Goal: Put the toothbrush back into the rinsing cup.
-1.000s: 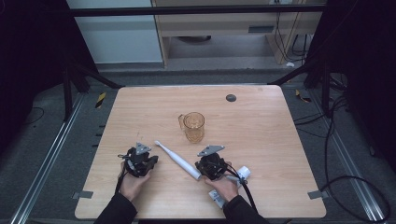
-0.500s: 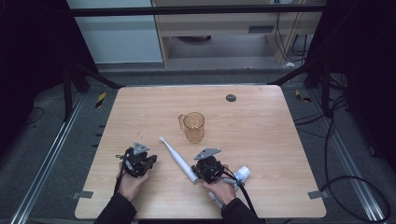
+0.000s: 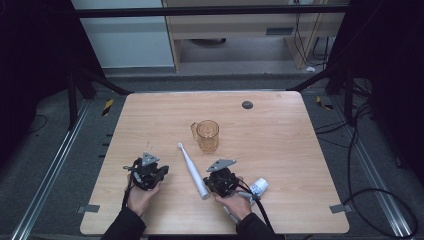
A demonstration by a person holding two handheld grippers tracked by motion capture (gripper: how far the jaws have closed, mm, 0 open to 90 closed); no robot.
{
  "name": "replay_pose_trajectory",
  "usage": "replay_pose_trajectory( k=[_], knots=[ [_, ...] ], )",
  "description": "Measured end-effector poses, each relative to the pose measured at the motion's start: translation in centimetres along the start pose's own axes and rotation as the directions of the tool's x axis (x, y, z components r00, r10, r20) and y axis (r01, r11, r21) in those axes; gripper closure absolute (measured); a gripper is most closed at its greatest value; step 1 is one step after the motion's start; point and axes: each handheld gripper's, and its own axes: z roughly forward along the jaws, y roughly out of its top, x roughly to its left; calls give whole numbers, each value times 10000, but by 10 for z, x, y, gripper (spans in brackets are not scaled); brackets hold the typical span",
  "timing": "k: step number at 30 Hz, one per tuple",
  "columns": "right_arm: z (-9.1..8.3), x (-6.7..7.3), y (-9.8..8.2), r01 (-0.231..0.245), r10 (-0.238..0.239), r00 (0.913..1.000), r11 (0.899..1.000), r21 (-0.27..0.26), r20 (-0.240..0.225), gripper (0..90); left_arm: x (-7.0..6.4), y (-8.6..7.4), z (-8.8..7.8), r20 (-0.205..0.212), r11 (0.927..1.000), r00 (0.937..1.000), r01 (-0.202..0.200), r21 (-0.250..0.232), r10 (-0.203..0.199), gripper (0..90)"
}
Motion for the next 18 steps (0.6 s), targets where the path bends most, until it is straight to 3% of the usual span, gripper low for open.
replay_pose_trajectory(
  k=[4, 5, 9, 11, 12, 13, 14, 15, 16, 17, 18],
  knots=[
    [-18, -12, 2, -124, 151, 9986, 9984, -560, 497, 862, -2, 3, -4, 83, 9997, 9999, 63, -239, -61, 879],
    [-32, -23, 2, -232, 312, 9962, 9949, -984, 809, 842, -3, 4, -5, 101, 9997, 9999, 67, -255, -64, 867],
    [-53, -40, -1, -321, 539, 9900, 9860, -1635, 1307, 798, -8, 9, -6, 162, 9991, 9999, 11, -431, -4, 829],
    [-74, -57, -8, -364, 777, 9795, 9756, -2164, 1857, 746, -12, 11, -6, 239, 9986, 9997, -2, -533, 15, 773],
    [-74, -57, -8, -364, 777, 9795, 9756, -2164, 1857, 746, -15, 13, -6, 217, 9981, 9998, -16, -616, 30, 773],
    [-87, -69, -15, -397, 947, 9706, 9697, -2409, 2214, 702, -17, 14, -5, 208, 9981, 9998, -64, -607, 76, 738],
    [-87, -69, -15, -397, 947, 9706, 9697, -2409, 2214, 702, -19, 14, -4, 195, 9981, 9998, -81, -609, 93, 738],
    [-94, -75, -19, -499, 1119, 9650, 9662, -2527, 2372, 679, -21, 15, -3, 156, 9982, 9997, -169, -583, 179, 723],
    [-109, -87, -31, -637, 1412, 9522, 9591, -2759, 2709, 627, -26, 17, 0, 151, 9981, 9997, -206, -581, 215, 681],
    [-113, -91, -35, -683, 1505, 9471, 9575, -2801, 2835, 607, -26, 17, 0, 151, 9981, 9997, -206, -581, 215, 664],
    [-113, -91, -35, -683, 1505, 9471, 9575, -2801, 2835, 607, -28, 18, 1, 130, 9980, 9997, -218, -590, 226, 664]
  ],
)
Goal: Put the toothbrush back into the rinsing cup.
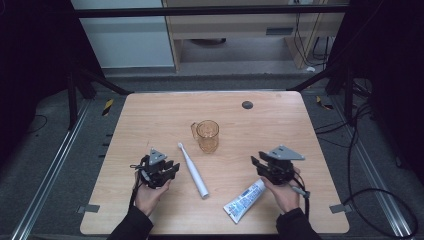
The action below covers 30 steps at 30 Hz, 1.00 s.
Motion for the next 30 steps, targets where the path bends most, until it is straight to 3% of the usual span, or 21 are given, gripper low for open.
replay_pose_trajectory(
  k=[4, 11, 16, 21, 30],
  knots=[
    [-21, -33, -19, -488, 493, 9963, 9988, -88, 705, 504, -9, 3, 7, -116, 9999, 9999, -105, 86, 106, 564],
    [-35, -56, -43, -546, 538, 9878, 9985, 12, 1460, 451, -30, 8, 28, -215, 9980, 9992, -332, 530, 344, 491],
    [-35, -59, -46, -611, 596, 9859, 9981, 50, 1564, 442, -38, 8, 38, -408, 9950, 9975, -536, 844, 572, 480],
    [-33, -59, -47, -388, 366, 9866, 9992, 108, 1593, 440, -43, 7, 44, -433, 9924, 9968, -627, 1061, 676, 470],
    [-33, -59, -47, -398, 375, 9869, 9991, 120, 1567, 443, -41, 5, 45, -529, 9909, 9966, -567, 1220, 635, 513]
  ],
)
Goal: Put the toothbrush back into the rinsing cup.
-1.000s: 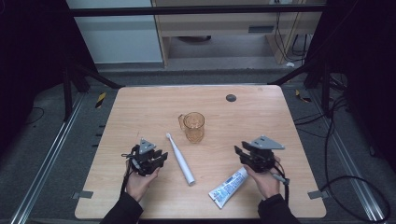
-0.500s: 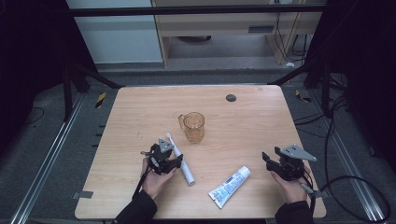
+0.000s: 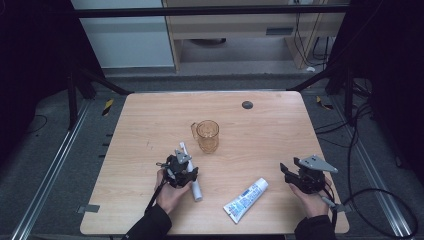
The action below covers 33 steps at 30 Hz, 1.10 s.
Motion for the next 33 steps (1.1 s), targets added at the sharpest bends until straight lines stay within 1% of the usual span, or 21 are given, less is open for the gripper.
replay_pose_trajectory(
  k=[3, 6, 13, 17, 24, 29, 32, 33],
  knots=[
    [0, 0, 0, 11, -11, 10000, 10000, 1, -4, 448, 2, -1, -2, -29, 10000, 10000, 15, 65, -15, 541],
    [0, 1, 0, 41, -41, 10000, 10000, 25, -11, 449, 5, -3, -4, -87, 9999, 9999, 100, 88, -99, 552],
    [1, 1, 0, 71, -71, 10000, 10000, 53, -9, 455, 14, -6, -9, -171, 9996, 9995, 262, 62, -261, 600],
    [1, 1, 0, 10, -10, 10000, 10000, 90, -34, 459, 17, -8, -12, -193, 9996, 9994, 286, 63, -284, 620],
    [1, 2, -1, 94, -94, 10000, 9999, 112, -25, 463, 21, -9, -17, -176, 9997, 9995, 252, 39, -252, 662],
    [1, 2, -1, 65, -64, 10000, 9999, 121, -41, 465, 22, -11, -18, -184, 9996, 9995, 253, 81, -252, 663],
    [1, 2, -1, 44, -43, 10000, 9999, 140, -56, 466, 23, -12, -17, -174, 9995, 9996, 244, 183, -241, 641],
    [1, 2, -1, 112, -112, 9999, 9999, 120, -38, 466, 23, -12, -17, -186, 9995, 9995, 239, 204, -236, 632]
  ],
)
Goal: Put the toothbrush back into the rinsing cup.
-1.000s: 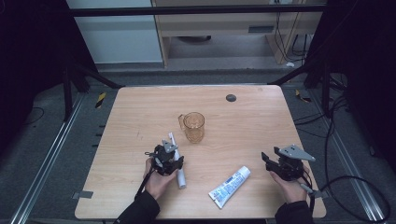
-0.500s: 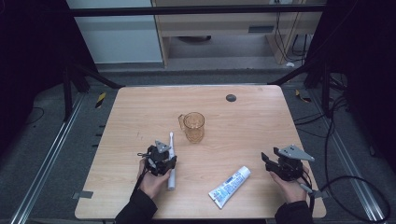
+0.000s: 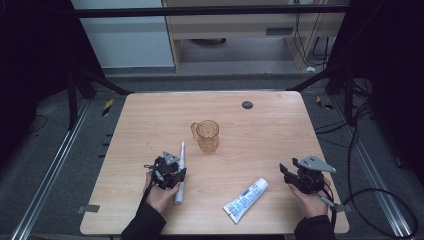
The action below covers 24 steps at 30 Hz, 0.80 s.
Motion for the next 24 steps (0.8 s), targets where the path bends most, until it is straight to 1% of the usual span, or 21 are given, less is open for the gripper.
replay_pose_trajectory(
  k=[1, 6, 8, 10, 13, 16, 21, 23, 24],
  knots=[
    [0, 0, 0, -76, 76, 10000, 10000, 23, -28, 466, 0, 0, 0, 16, 10000, 10000, -2, 30, 2, 621],
    [0, 0, 0, -11, 11, 10000, 10000, -3, -12, 468, 1, -1, 0, -3, 10000, 10000, -24, 93, 24, 620],
    [-1, 1, 0, -118, 119, 9999, 9999, 39, -45, 468, 2, -2, 1, 41, 9998, 10000, -28, 200, 28, 610],
    [0, 0, 0, -16, 16, 10000, 10000, 9, -10, 469, 2, -2, 1, 43, 9998, 10000, -55, 211, 54, 606],
    [0, 0, 0, -16, 16, 10000, 10000, 3, -25, 470, 2, -2, 1, 51, 9997, 10000, -56, 225, 54, 608],
    [0, 0, 0, -18, 18, 10000, 10000, 22, -36, 470, 2, -2, 3, 74, 9987, 9999, -93, 496, 89, 585],
    [0, 1, 0, 2, -2, 10000, 10000, 21, -47, 470, 1, -2, 6, 120, 9979, 9999, -82, 640, 75, 566],
    [0, 0, 0, -4, 4, 10000, 10000, 32, -56, 470, 1, -2, 9, 77, 9962, 10000, -46, 871, 39, 566],
    [0, 0, 0, 5, -5, 10000, 10000, 33, -54, 470, 1, -2, 10, 4, 9962, 10000, -87, 864, 87, 568]
  ],
)
